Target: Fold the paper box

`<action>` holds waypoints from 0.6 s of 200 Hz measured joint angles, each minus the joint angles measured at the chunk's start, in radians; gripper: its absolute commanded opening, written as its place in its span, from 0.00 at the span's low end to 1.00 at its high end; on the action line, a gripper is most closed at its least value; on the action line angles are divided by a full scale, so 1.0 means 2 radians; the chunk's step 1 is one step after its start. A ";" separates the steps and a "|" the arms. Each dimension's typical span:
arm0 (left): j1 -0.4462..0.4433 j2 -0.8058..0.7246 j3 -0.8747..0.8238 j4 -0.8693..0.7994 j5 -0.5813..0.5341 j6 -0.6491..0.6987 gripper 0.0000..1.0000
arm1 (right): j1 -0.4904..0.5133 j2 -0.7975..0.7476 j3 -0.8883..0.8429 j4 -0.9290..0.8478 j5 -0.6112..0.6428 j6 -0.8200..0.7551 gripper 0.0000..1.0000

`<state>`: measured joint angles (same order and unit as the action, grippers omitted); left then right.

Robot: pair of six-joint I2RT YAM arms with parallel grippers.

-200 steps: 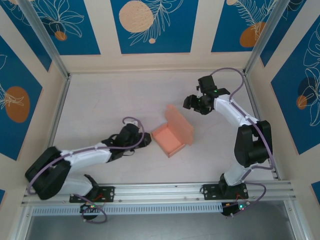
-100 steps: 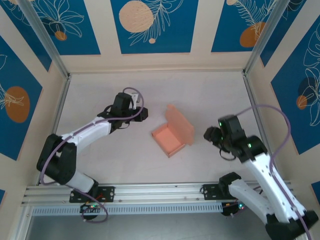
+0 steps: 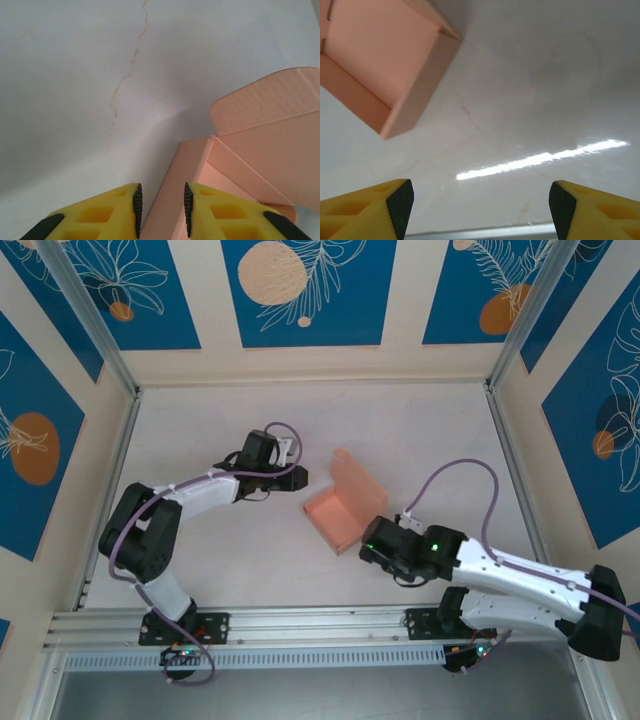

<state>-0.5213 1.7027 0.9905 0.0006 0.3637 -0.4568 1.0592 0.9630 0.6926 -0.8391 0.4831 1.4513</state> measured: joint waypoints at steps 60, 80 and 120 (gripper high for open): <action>-0.007 0.027 -0.008 0.025 0.011 -0.022 0.29 | -0.058 0.121 0.005 0.126 -0.035 -0.025 0.67; -0.008 0.028 -0.008 0.032 0.013 -0.025 0.29 | -0.074 0.147 0.005 0.151 -0.047 -0.035 0.65; -0.010 0.028 -0.018 0.037 0.013 -0.030 0.28 | -0.099 0.176 0.020 0.177 -0.062 -0.074 0.62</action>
<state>-0.5407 1.7584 0.9546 0.0746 0.3889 -0.5167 0.8604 1.3144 0.7334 -0.4843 0.3599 1.3025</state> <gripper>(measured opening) 0.287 0.625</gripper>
